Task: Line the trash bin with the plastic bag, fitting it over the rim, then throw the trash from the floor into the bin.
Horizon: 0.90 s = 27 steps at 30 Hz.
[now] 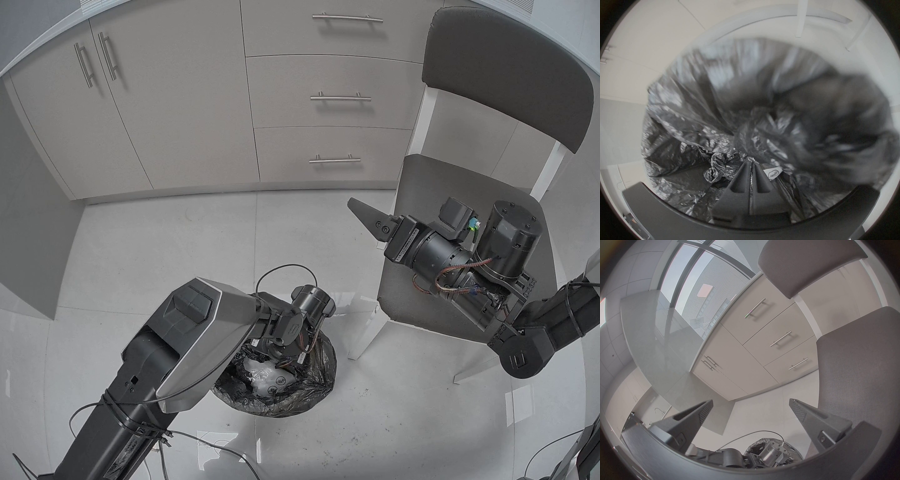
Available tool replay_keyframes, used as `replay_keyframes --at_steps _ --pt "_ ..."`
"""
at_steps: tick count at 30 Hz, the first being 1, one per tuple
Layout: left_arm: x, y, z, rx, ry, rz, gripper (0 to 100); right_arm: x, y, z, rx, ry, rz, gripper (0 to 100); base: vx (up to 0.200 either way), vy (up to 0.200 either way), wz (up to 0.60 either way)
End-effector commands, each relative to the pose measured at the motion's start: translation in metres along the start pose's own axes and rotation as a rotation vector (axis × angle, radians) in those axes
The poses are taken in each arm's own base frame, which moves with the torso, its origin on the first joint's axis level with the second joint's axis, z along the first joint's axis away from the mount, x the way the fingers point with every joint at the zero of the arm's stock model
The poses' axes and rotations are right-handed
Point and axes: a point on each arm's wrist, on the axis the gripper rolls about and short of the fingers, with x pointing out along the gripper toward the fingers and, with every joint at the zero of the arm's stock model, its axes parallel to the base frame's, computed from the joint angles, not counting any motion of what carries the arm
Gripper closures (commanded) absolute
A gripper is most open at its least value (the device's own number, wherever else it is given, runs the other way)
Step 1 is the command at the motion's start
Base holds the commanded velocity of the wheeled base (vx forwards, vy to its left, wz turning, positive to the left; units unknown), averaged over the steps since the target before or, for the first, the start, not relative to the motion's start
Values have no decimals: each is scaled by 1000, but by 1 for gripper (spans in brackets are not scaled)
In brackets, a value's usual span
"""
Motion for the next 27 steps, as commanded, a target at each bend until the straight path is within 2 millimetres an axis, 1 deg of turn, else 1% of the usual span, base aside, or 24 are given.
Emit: replay_keyframes --at_steps 1,3,5,6,8,9,10,11,12,13,14,17,18,19,20,22,24,25,27 --pt "-42 7 19 -5 -69 -21 100 0 0 0 -1 1 -1 0 0 0 0" --pt "-59 15 26 -10 -86 -25 100 0 0 -1 -2 4 -2 0 0 0 0" --pt "-84 26 36 -18 -120 -32 100 0 -1 -2 -5 11 -6 0 0 0 0" --pt "-88 28 37 -20 -125 -33 100 0 -2 -3 -5 14 -7 0 0 0 0" --pt "-115 41 44 -20 -148 -37 100 2 -4 -7 -7 23 -12 0 0 0 0" --pt "-121 44 45 -18 -150 -37 100 2 -4 -8 -7 26 -14 0 0 0 0" --pt "-138 52 47 -19 -161 -42 100 2 -4 -8 -7 27 -14 0 0 0 0" --pt "-163 65 48 -24 -169 -43 100 2 -4 -9 -10 31 -14 0 0 0 0" --pt "-169 67 48 -22 -170 -44 100 2 -4 -9 -10 31 -14 0 0 0 0" --pt "-169 67 48 -22 -170 -44 100 2 -4 -9 -10 31 -14 0 0 0 0" --pt "-200 85 45 -11 -158 -41 100 3 -5 -11 -10 36 -17 0 0 0 0" --pt "-244 112 33 8 -124 -39 100 4 -7 -14 -14 46 -22 0 0 0 0" --pt "-252 117 31 9 -120 -38 100 4 -7 -14 -14 47 -23 0 0 0 0" --pt "-268 127 24 13 -109 -36 100 4 -7 -15 -14 50 -24 0 0 0 0" --pt "-273 130 22 14 -105 -35 100 4 -8 -16 -14 50 -24 0 0 0 0" --pt "-302 150 8 23 -88 -31 100 5 -8 -16 -17 51 -25 0 0 0 0" --pt "-324 165 -4 34 -72 -26 100 4 -9 -16 -30 50 -30 0 0 0 0" --pt "-340 177 -16 46 -54 -22 100 4 -11 -14 -44 49 -33 0 0 0 0" --pt "-357 189 -29 59 -35 -20 100 4 -15 -12 -58 42 -47 0 0 0 0"
